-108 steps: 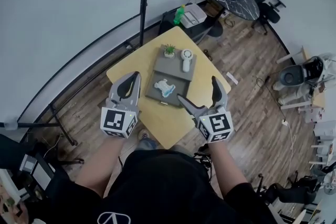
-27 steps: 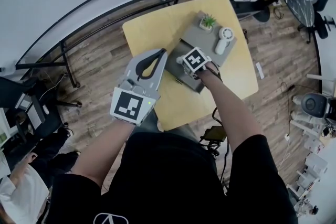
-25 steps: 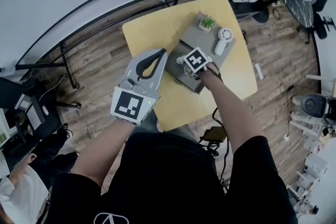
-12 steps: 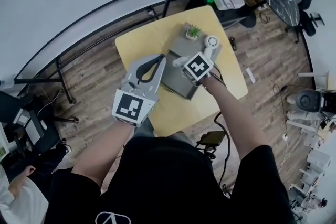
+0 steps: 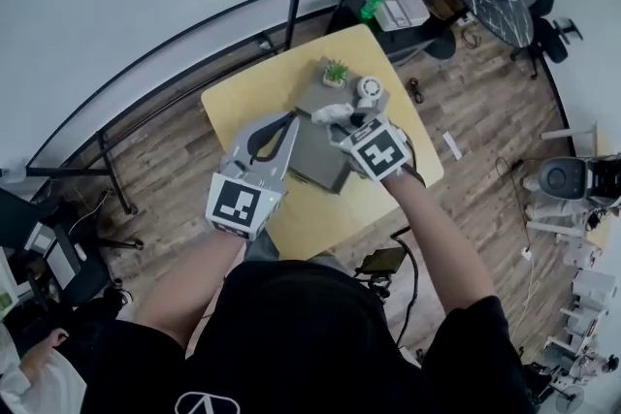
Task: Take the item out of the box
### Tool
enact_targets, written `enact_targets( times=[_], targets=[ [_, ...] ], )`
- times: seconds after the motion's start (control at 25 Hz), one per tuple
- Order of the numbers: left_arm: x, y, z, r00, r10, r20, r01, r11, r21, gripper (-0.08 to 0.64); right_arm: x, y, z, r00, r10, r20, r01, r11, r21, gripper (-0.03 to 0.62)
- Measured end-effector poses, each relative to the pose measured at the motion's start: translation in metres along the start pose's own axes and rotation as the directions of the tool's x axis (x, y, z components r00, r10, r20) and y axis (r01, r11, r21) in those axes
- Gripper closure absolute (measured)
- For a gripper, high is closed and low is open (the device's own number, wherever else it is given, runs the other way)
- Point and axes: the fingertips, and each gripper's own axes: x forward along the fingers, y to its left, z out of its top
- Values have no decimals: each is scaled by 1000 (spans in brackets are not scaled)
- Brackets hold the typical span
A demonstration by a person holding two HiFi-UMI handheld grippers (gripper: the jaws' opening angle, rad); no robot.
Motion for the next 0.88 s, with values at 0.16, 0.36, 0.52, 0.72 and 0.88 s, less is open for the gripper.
enact_targets(
  times=[0.16,0.36,0.52,0.72,0.88],
  targets=[
    [5,-6,9,1000,-10,17,10,1000,17,560,-44,-3,17,987,-72,144,68,997,33,493],
    [8,-14,19,1000,-19,19,18,1000,16,560,-98,-10,35,935,-179,305,164,984,73,493],
    [12,-21,27,999,-31,42,29,999,40,560,-138,-12,40,867,-249,432,228,968,101,492],
    [15,-26,36,998,-42,54,39,998,55,560,-174,-12,40,756,-326,568,289,944,157,494],
    [16,-29,42,997,-44,61,40,997,65,560,-200,-11,38,653,-390,649,314,920,236,492]
  ],
)
